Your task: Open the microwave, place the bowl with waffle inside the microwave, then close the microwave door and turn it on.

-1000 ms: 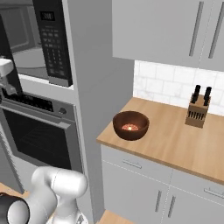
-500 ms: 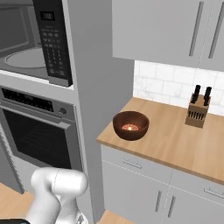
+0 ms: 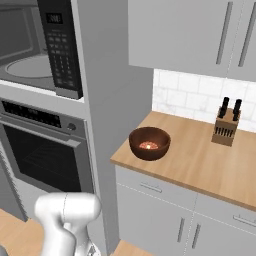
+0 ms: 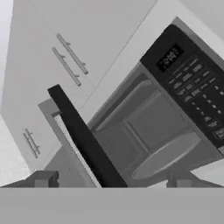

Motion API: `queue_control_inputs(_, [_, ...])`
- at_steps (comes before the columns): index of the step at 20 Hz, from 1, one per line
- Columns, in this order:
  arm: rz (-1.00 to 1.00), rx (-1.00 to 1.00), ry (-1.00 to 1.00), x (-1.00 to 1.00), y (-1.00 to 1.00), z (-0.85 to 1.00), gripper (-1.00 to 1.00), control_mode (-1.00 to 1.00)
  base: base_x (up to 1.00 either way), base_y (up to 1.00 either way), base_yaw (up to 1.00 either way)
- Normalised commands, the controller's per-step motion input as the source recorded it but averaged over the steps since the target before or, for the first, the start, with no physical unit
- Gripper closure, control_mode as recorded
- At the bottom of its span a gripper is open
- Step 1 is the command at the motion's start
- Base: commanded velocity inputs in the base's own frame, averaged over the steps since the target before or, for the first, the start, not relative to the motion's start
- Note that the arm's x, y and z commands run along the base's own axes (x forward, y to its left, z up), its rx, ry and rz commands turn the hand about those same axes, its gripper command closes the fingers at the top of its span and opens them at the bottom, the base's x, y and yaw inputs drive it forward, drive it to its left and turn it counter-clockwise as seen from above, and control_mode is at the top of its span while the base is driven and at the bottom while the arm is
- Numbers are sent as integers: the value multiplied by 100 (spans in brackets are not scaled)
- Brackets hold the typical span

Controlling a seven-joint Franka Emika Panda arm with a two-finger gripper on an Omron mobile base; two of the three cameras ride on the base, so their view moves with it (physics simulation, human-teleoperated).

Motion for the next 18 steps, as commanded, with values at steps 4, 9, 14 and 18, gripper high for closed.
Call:
queue_control_inputs(4, [40, 31, 29, 43, -51, 0, -100, -100, 0, 0, 0])
queue_control_inputs(9, [42, 19, 29, 79, 9, -16, -100, -100, 0, 0, 0])
queue_control_inputs(14, [39, 23, 26, 69, 60, -39, -100, -100, 0, 0, 0])
queue_control_inputs(18, [36, 21, 21, 62, 78, -32, -100, -100, 0, 0, 0])
